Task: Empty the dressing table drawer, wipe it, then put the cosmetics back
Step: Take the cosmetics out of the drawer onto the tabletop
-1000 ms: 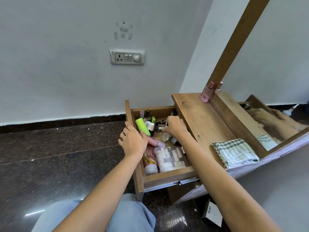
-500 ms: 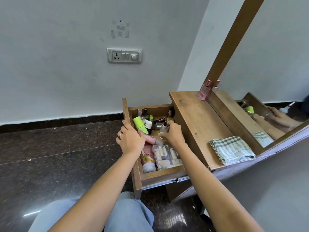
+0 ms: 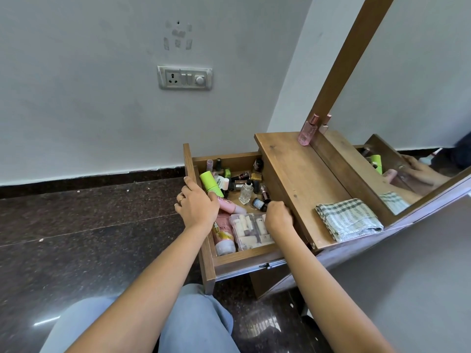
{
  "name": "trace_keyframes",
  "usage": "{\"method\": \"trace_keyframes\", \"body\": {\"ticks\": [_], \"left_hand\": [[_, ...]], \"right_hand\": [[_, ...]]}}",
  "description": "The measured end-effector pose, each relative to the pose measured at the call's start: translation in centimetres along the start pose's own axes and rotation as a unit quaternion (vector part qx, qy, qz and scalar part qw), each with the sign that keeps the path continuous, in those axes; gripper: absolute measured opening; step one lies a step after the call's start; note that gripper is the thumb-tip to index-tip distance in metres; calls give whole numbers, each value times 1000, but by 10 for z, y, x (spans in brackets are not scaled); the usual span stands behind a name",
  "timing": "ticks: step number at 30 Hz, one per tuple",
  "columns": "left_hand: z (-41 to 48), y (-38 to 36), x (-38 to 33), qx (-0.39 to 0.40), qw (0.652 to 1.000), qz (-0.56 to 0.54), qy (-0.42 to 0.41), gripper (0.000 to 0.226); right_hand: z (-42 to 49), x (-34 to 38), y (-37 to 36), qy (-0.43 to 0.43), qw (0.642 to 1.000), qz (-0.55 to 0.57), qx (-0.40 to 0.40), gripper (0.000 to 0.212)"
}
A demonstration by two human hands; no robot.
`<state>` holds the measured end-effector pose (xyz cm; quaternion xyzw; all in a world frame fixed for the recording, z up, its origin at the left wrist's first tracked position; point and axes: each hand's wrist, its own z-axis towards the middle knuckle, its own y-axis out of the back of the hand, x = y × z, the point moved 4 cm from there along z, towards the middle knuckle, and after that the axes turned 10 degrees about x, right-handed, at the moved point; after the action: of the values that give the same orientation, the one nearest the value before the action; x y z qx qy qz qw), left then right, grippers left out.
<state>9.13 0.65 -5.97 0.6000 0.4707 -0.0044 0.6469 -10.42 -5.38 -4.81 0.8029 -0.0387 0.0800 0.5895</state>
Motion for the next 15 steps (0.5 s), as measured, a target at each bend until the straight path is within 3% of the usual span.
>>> {"method": "trace_keyframes", "body": {"ticks": [5,8,11,13,15], "left_hand": [[0,1,-1,2,1000,-2,3,79],[0,1,0,2,1000,-2,2,79],[1,1,0,1,1000,-3,3,79],[1,0,0,0,1000,-3,2,79],[2,-1,1,-1,1000,-1,2,79]], "right_hand": [[-5,0,0,-14,999,28,8,29],[-9,-7,-3,22,999,47,19,30],[-19,-10,-6,60,990,-104,80,36],[-18,-19,-12,34,996,17,84,31],[-18,-24,-16,28,997,-30,64,28]]}}
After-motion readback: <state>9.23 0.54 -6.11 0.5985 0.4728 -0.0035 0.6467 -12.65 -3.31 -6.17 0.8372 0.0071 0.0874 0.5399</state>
